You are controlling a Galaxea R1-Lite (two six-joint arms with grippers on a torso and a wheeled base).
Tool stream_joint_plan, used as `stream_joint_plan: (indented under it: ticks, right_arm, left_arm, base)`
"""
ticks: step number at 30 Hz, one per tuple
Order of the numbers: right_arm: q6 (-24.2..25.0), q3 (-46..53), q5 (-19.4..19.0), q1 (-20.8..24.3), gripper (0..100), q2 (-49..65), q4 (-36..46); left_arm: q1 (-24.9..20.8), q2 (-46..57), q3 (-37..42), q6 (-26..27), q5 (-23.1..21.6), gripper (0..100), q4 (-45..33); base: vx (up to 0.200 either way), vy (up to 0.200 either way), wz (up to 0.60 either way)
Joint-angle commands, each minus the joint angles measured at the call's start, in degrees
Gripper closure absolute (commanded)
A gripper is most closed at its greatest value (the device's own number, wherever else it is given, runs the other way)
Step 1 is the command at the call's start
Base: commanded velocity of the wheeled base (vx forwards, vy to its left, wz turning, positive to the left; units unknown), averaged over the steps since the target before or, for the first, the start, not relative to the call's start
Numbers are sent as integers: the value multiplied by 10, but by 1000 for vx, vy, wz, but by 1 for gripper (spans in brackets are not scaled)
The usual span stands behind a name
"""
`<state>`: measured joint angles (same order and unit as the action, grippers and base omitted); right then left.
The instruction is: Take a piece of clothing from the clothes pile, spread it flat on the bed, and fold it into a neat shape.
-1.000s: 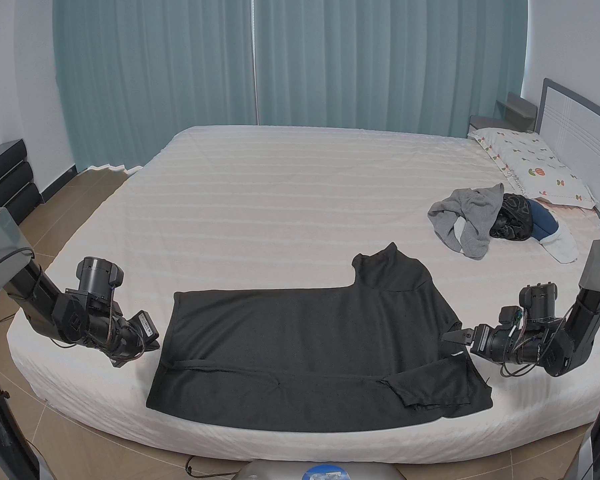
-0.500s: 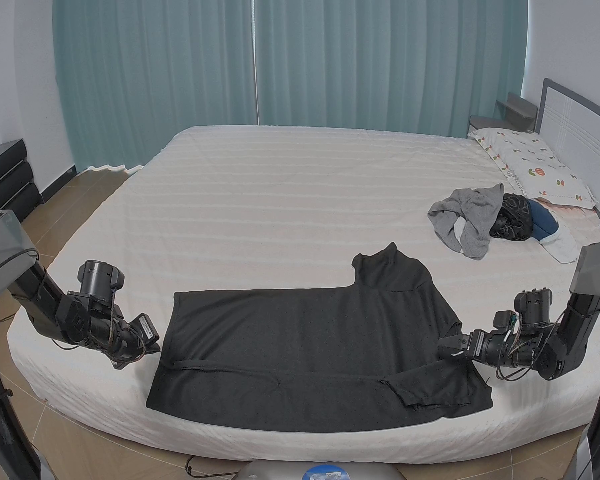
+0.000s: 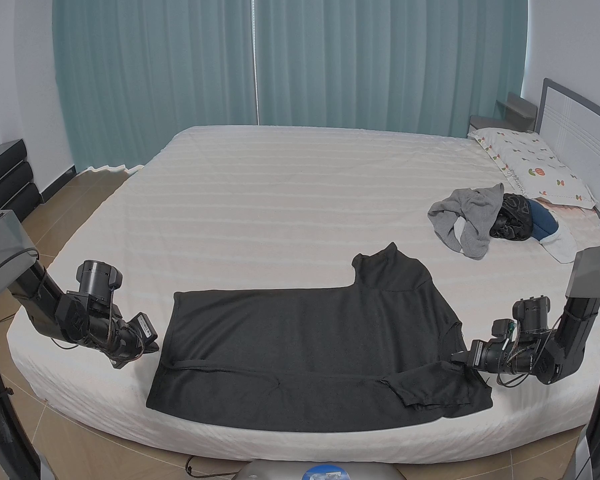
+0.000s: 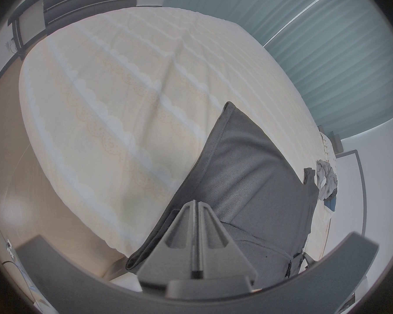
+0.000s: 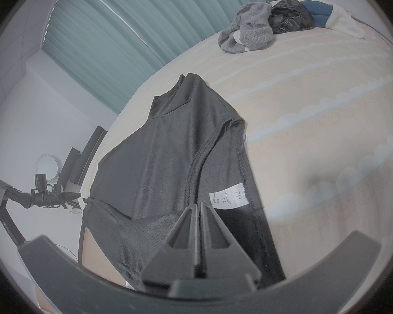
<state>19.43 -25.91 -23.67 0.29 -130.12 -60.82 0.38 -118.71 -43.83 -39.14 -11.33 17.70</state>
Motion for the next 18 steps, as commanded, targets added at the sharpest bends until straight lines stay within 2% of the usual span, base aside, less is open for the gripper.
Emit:
stream_joint_plan:
  ticks: [1, 6, 11, 18]
  right_arm:
    - [3, 2, -1, -3, 100, 7, -1]
    - [8, 7, -1, -4, 100, 27, -4]
    - [10, 16, -2, -13, 100, 26, -44]
    - [49, 17, -1, -18, 100, 22, -86]
  left_arm:
    - [1, -2, 0, -1, 0, 100, 1]
    - [1, -6, 0, -1, 0, 100, 1]
    - [1, -14, -4, -1, 0, 100, 1]
    - [0, -31, -21, -7, 0, 100, 1]
  base:
    - [0, 0, 0]
    - [0, 0, 0]
    - [0, 0, 0]
    - [0, 0, 0]
